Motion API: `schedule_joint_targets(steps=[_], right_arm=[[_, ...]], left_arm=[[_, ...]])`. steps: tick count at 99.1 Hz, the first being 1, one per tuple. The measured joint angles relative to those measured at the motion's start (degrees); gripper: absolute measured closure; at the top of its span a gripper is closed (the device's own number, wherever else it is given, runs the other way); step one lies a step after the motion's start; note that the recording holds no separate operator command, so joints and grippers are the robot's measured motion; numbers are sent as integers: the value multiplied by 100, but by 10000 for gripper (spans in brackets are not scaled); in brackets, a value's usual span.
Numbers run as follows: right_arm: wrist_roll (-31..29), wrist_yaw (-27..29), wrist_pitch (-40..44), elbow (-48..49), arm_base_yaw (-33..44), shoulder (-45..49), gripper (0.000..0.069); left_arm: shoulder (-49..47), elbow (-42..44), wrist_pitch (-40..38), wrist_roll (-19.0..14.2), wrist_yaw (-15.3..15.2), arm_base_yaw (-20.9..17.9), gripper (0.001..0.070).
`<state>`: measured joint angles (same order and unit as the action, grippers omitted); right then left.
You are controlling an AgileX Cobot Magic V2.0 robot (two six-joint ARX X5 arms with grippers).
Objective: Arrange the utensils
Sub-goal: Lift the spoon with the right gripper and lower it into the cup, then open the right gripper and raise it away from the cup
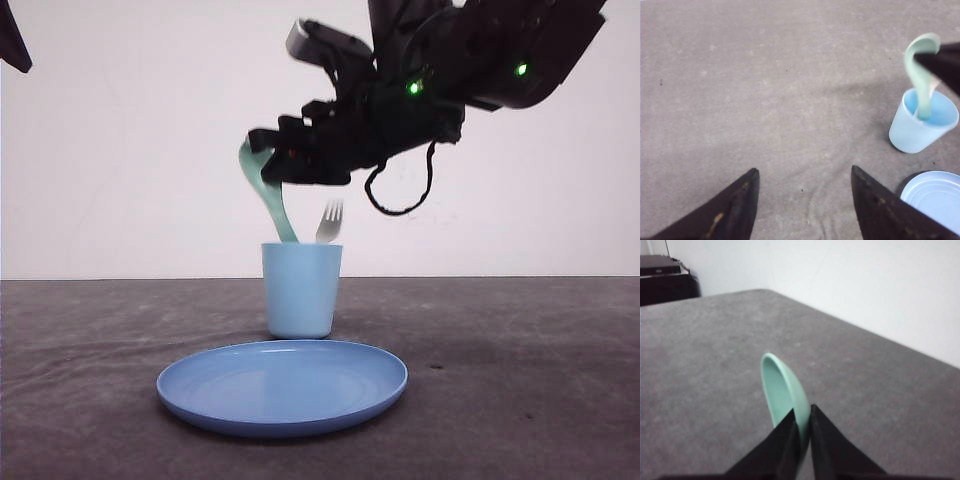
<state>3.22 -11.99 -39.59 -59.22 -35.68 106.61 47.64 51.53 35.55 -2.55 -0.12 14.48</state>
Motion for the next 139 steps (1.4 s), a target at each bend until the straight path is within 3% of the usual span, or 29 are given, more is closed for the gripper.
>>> schedule_joint_targets(steps=[37,78,84,98,105,122,139], right_arm=[[0,2,61,0,-61,94,666],[0,2,765,0,-114,94,662],[0,2,765,0,-114,94,615],[0,0,754,0,-111,94,381],[0,-55,673,0,-114,94,309],[-2,-280,671,0,-111,-61,271],[0,-280,1130,0,-111,-850,269]], left_arm=[[-2,0,4,0,0,0,359],[-2,0,2,0,0,0,359],[-2,0,2,0,0,0,359],[-2,0,2,0,0,0,359],[-2,0,4,0,0,0,359],[-2,0,2,0,0,0,359],[-2,0,4,0,0,0,359]])
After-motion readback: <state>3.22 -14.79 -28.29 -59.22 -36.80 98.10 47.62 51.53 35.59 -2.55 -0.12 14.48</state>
